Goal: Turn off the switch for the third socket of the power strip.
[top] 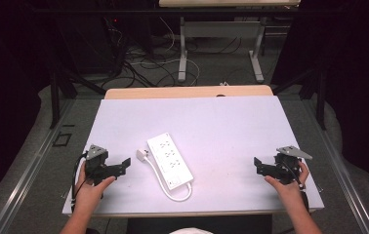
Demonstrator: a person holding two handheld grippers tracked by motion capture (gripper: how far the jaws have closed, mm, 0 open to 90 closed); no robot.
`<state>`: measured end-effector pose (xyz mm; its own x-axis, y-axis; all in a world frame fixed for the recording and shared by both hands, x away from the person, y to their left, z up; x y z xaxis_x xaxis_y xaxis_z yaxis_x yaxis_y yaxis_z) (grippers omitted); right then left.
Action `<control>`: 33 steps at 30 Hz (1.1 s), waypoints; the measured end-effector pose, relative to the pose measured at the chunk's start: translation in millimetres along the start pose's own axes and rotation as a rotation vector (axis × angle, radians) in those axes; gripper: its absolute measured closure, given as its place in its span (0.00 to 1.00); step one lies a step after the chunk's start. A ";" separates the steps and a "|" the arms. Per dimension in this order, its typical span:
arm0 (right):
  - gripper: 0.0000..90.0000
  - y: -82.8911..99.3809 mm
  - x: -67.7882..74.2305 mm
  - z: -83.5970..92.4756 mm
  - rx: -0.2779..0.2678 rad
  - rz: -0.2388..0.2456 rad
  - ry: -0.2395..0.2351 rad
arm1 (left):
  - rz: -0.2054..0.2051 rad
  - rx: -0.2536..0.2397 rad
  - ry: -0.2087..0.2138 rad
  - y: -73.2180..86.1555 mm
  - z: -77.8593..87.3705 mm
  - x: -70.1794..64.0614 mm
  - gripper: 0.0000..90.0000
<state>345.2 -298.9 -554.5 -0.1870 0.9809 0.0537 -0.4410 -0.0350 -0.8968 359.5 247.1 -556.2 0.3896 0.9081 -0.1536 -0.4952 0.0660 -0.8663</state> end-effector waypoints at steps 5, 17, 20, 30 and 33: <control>0.00 2.0 -1.6 3.8 -0.005 -0.005 -0.002 | -0.006 -0.004 0.004 -2.6 -2.4 0.5 0.03; 0.00 3.8 1.8 4.9 0.005 0.009 -0.019 | -0.053 0.004 -0.015 -4.7 -0.5 -5.6 0.10; 0.00 3.1 2.2 5.8 0.000 0.007 -0.016 | -0.047 -0.005 -0.005 -5.8 0.8 -7.8 0.12; 0.00 2.7 2.7 5.2 -0.006 0.006 -0.017 | -0.061 0.001 0.004 -9.1 -0.4 -9.9 0.19; 0.00 3.3 3.1 5.6 -0.004 0.008 -0.020 | -0.046 0.013 0.012 -10.5 -0.9 -11.7 0.21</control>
Point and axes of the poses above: each handheld gripper's, and its own axes: z roughly backward along the jaws, y roughly out of its underside, x roughly to its left, the point moved 3 cm from there along -z, roughly forward along the jaws, and after that the axes turned 7 degrees about -x, right-handed, at the moved point
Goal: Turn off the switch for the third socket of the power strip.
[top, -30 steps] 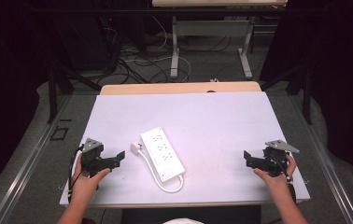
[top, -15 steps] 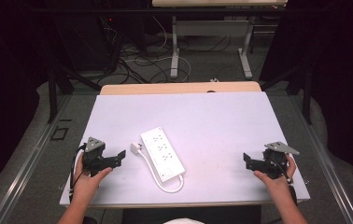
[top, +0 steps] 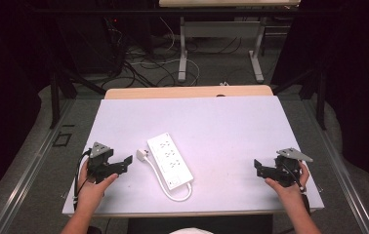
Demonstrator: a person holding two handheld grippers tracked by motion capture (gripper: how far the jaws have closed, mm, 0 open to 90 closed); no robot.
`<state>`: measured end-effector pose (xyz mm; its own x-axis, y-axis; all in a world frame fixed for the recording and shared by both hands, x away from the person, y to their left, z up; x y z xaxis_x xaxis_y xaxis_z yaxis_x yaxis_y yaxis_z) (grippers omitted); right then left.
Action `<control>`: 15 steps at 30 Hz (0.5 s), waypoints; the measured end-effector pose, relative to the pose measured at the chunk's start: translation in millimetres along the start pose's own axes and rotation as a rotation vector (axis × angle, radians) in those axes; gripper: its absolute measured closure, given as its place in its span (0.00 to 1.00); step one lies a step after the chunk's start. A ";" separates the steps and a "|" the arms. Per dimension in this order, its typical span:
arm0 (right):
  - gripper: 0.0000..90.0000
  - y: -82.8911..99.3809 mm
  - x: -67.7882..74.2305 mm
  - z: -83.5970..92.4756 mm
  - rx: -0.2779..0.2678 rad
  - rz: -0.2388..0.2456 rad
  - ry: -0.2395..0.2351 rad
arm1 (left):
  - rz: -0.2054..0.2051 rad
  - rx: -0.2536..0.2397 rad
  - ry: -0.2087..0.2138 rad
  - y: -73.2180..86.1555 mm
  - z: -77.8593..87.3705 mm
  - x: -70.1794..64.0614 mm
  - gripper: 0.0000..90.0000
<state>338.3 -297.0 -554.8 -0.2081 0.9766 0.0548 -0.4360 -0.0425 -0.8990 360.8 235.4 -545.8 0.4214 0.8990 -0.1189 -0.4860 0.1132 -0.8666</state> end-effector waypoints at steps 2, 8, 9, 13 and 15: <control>0.00 0.1 0.7 0.3 0.000 -0.005 -0.002 | 0.000 0.004 0.004 -0.9 -0.8 -1.4 0.21; 0.00 0.1 2.1 0.6 0.000 -0.005 -0.006 | -0.006 0.026 0.008 -3.2 -1.2 -3.8 0.24; 0.00 0.1 2.1 0.4 -0.001 -0.003 -0.006 | -0.006 0.026 0.008 -3.2 -1.2 -3.8 0.25; 0.00 0.0 2.2 0.4 -0.001 -0.002 -0.006 | 0.011 0.040 0.012 -4.9 -0.7 -2.8 0.27; 0.00 0.2 2.4 0.6 0.000 -0.008 -0.005 | 0.028 0.049 0.014 -6.5 -1.5 -3.0 0.27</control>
Point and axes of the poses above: each handheld gripper's, and its own axes: z roughly backward along the jaws, y roughly out of its underside, x roughly to its left, the point moved 3 cm from there along -z, roughly forward along the jaws, and after that the axes turned 7 degrees about -x, right-handed, at the moved point
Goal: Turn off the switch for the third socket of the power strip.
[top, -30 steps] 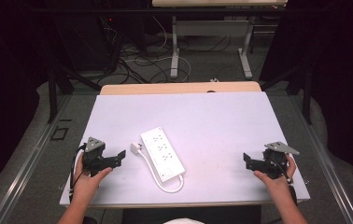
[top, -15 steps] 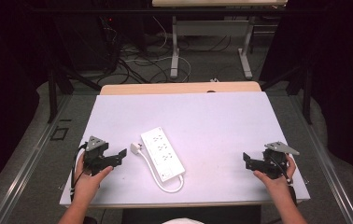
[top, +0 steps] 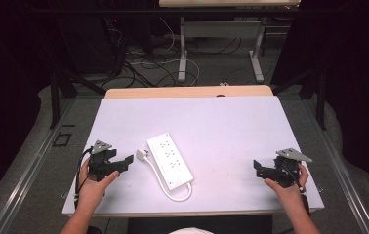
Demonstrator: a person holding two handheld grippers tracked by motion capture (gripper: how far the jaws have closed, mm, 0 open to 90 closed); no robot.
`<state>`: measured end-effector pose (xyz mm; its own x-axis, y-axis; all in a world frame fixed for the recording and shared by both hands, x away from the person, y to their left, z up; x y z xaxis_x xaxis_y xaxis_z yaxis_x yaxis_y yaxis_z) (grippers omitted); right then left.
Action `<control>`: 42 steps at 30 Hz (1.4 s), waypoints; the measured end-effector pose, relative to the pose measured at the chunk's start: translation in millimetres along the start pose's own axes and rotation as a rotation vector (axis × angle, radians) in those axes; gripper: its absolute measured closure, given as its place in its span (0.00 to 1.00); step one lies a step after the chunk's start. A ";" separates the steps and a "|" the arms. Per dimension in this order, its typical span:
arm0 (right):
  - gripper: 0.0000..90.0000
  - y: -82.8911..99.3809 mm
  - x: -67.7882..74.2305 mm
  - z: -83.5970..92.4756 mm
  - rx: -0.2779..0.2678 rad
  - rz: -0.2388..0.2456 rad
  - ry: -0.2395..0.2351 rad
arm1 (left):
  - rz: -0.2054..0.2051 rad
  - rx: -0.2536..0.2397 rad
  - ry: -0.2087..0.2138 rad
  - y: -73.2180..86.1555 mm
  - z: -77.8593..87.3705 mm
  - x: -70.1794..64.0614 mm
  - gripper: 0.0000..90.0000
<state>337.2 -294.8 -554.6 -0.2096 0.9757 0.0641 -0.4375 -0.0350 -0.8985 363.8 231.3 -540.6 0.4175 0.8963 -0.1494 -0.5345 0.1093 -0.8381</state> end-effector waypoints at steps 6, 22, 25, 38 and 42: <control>0.00 0.9 -0.8 0.7 0.003 -0.013 -0.003 | 0.037 -0.002 0.018 -7.1 -0.4 -0.3 0.28; 0.00 1.4 2.3 -1.1 0.007 -0.021 -0.011 | 0.087 0.025 0.030 -23.8 2.6 2.4 0.34; 0.00 1.5 2.3 -1.4 0.007 -0.015 -0.014 | 0.093 0.023 0.031 -27.4 1.9 1.0 0.35; 0.00 1.0 3.7 -2.4 0.007 -0.022 -0.017 | 0.154 0.023 0.066 -42.1 0.6 -5.3 0.39; 0.00 0.8 3.8 -2.9 0.002 -0.021 -0.013 | 0.175 0.026 0.074 -47.0 0.3 -7.6 0.41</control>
Point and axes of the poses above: each handheld gripper's, and its own axes: z roughly backward along the jaws, y roughly out of its underside, x roughly to its left, the point moved 3 cm from there along -z, roughly forward along the jaws, and after that the axes turned 7 degrees about -x, right-handed, at the moved point
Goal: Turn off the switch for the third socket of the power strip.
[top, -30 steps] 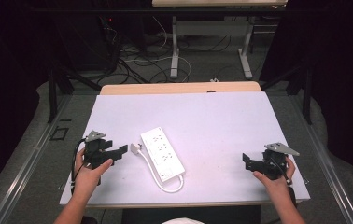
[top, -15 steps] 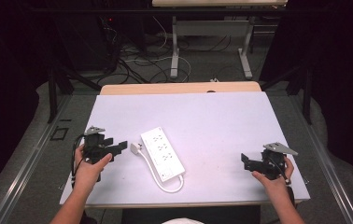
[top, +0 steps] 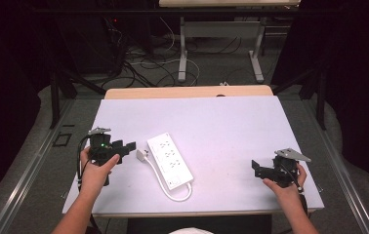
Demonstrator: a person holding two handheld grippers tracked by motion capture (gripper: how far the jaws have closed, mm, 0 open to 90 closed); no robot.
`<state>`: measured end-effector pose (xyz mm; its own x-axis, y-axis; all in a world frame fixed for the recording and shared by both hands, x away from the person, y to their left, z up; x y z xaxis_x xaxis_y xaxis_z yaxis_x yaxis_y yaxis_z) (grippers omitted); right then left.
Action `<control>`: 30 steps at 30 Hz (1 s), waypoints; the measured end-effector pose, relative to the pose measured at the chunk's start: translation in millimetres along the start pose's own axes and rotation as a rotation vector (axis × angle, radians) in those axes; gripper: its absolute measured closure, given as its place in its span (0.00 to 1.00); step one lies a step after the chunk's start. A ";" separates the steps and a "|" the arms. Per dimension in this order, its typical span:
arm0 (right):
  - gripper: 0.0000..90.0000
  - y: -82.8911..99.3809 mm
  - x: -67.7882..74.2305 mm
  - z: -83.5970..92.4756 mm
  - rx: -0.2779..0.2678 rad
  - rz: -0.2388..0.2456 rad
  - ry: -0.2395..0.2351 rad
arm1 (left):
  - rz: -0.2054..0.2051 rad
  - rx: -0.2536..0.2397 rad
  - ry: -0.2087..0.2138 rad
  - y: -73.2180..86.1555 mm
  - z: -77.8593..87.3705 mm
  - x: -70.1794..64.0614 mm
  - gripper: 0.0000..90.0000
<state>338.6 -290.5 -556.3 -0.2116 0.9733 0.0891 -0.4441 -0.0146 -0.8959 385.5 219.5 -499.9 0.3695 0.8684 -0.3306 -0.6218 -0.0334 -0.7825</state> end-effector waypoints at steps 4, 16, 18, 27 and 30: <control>0.00 0.0 -0.2 -0.4 0.004 0.000 -0.007 | 0.021 0.002 0.009 -3.4 -3.5 -3.3 0.43; 0.00 0.4 -0.3 -0.9 0.009 -0.011 -0.011 | 0.054 0.026 0.018 -7.9 -15.6 -8.8 0.50; 0.00 0.4 -0.1 -1.0 0.009 -0.011 -0.013 | 0.062 0.032 0.012 -8.8 -16.0 -8.8 0.52; 0.00 0.8 0.3 -1.7 0.015 -0.008 -0.014 | 0.090 0.058 0.014 -12.1 -23.8 -10.3 0.60; 0.00 1.1 -0.1 -2.3 0.015 -0.004 -0.015 | 0.084 0.064 0.003 -12.0 -28.0 -12.0 0.65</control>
<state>340.2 -290.0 -558.3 -0.2226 0.9698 0.0996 -0.4579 -0.0138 -0.8889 407.9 195.7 -501.3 0.3159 0.8626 -0.3951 -0.6935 -0.0743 -0.7166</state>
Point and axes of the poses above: each handheld gripper's, and its own axes: z roughly backward along the jaws, y roughly out of its underside, x roughly to its left, the point moved 3 cm from there along -z, roughly forward along the jaws, and after that the axes turned 7 degrees about -x, right-handed, at the moved point
